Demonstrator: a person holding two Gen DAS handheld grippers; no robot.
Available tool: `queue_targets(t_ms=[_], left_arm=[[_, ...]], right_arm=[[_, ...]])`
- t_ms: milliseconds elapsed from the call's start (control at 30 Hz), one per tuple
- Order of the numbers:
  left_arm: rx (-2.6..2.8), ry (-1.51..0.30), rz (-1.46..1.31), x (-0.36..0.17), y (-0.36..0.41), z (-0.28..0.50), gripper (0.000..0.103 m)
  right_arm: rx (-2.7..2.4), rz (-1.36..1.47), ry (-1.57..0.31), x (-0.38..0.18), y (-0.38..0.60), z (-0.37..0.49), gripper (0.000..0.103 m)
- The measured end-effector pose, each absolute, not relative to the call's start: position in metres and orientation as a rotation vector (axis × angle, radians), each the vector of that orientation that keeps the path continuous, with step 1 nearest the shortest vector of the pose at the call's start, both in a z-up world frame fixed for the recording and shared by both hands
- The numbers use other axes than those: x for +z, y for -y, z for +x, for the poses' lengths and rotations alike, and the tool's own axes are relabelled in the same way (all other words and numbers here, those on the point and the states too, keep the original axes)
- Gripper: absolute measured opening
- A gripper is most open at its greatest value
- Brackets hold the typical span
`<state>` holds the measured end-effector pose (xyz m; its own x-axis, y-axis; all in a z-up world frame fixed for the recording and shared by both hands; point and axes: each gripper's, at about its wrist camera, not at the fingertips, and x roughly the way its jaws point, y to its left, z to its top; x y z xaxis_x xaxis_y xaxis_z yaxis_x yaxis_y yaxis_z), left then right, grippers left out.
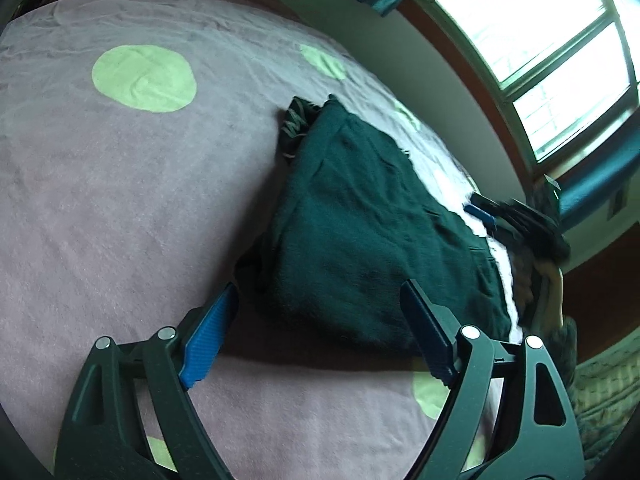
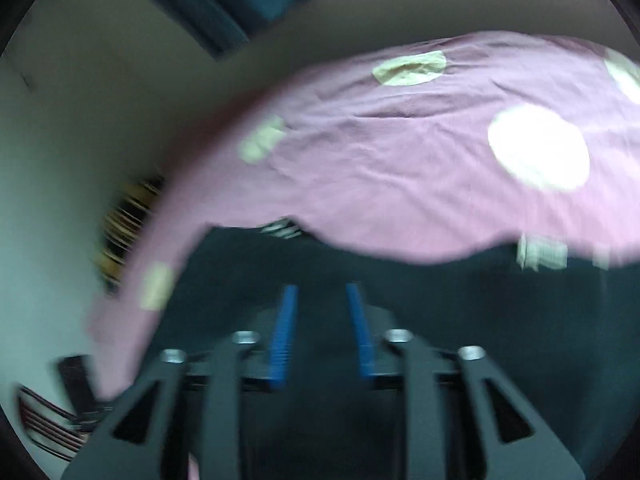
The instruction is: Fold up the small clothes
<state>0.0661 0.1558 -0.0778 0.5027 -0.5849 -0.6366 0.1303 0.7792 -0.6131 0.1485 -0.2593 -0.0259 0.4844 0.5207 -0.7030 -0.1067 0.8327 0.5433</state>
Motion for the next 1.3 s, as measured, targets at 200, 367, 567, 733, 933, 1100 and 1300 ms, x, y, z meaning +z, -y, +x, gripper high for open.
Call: queue_targets(t_ms=[200, 367, 567, 733, 933, 1100, 1300], left_arm=[[-0.479, -0.941, -0.531, -0.068, -0.157, 0.068, 0.086], [-0.481, -0.972, -0.507, -0.060, -0.155, 0.079, 0.086], [-0.487, -0.980, -0.448, -0.050, -0.158, 0.094, 0.087], [-0.577, -1.020, -0.485, -0.053, -0.155, 0.122, 0.087], [-0.631, -1.171, -0.570, -0.087, -0.142, 0.169, 0.087], [-0.742, -1.234, -0.598, -0.109, -0.130, 0.184, 0.099], [-0.718, -1.273, -0.628, -0.101, -0.139, 0.184, 0.099]], right_arm=[[0.342, 0.549, -1.109, -0.069, 0.250, 0.116, 0.063], [0.377, 0.734, -1.063, -0.084, 0.271, 0.116, 0.061], [0.354, 0.667, -0.957, -0.035, 0.260, 0.052, 0.063], [0.355, 0.615, -1.035, -0.058, 0.241, 0.019, 0.063], [0.337, 0.553, -0.991, -0.068, 0.237, 0.009, 0.059], [0.352, 0.550, -0.965, -0.070, 0.238, 0.004, 0.059], [0.366, 0.548, -0.934, -0.072, 0.239, 0.005, 0.059]])
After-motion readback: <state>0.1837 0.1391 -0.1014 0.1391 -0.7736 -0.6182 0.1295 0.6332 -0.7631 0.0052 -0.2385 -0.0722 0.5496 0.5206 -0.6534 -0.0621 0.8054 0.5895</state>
